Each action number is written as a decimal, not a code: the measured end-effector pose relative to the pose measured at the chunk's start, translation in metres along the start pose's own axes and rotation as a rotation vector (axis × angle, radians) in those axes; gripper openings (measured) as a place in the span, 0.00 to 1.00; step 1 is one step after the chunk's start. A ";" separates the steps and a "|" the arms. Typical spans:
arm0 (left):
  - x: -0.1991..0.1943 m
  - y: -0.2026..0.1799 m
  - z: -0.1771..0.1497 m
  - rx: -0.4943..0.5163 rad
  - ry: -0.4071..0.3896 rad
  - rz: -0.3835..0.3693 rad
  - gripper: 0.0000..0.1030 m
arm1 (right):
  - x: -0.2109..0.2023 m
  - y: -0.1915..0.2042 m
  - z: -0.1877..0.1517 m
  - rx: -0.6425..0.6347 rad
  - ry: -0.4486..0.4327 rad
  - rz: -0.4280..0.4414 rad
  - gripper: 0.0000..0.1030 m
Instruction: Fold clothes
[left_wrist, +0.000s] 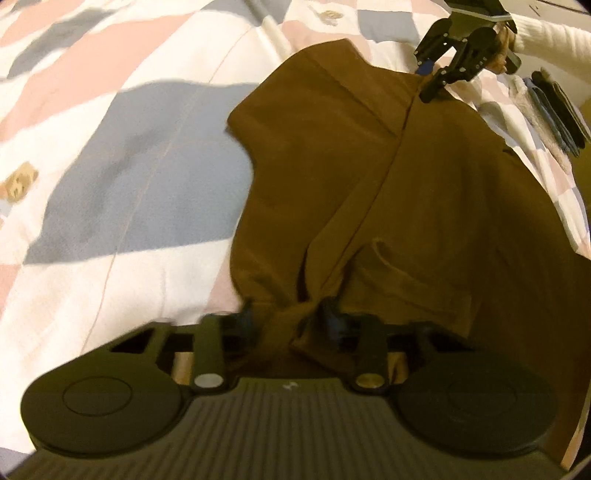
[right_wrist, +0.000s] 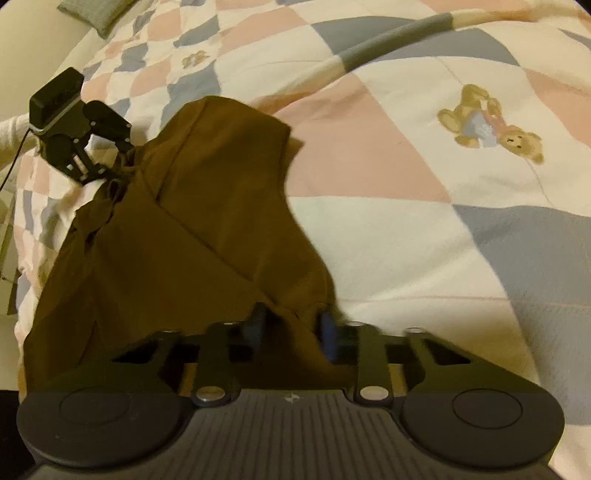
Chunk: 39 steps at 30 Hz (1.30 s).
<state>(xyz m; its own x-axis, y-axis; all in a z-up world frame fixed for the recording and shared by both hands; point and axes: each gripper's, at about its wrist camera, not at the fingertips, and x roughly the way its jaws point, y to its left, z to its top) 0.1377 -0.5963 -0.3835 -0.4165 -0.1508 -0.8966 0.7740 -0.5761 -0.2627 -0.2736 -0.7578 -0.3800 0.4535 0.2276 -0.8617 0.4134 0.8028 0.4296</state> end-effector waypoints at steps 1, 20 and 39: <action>-0.005 -0.005 -0.001 0.023 -0.004 0.019 0.14 | -0.002 0.004 -0.001 -0.013 -0.001 0.001 0.12; -0.128 -0.176 -0.075 0.284 0.046 0.023 0.07 | -0.085 0.129 -0.128 0.046 0.035 0.239 0.07; -0.055 -0.355 -0.206 0.276 0.070 0.326 0.27 | -0.052 0.262 -0.275 0.013 -0.076 -0.021 0.43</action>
<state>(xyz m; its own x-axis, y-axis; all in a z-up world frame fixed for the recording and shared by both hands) -0.0161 -0.2186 -0.3148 -0.1307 -0.3109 -0.9414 0.6992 -0.7021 0.1348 -0.4059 -0.4074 -0.2969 0.5032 0.1677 -0.8477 0.4335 0.7997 0.4155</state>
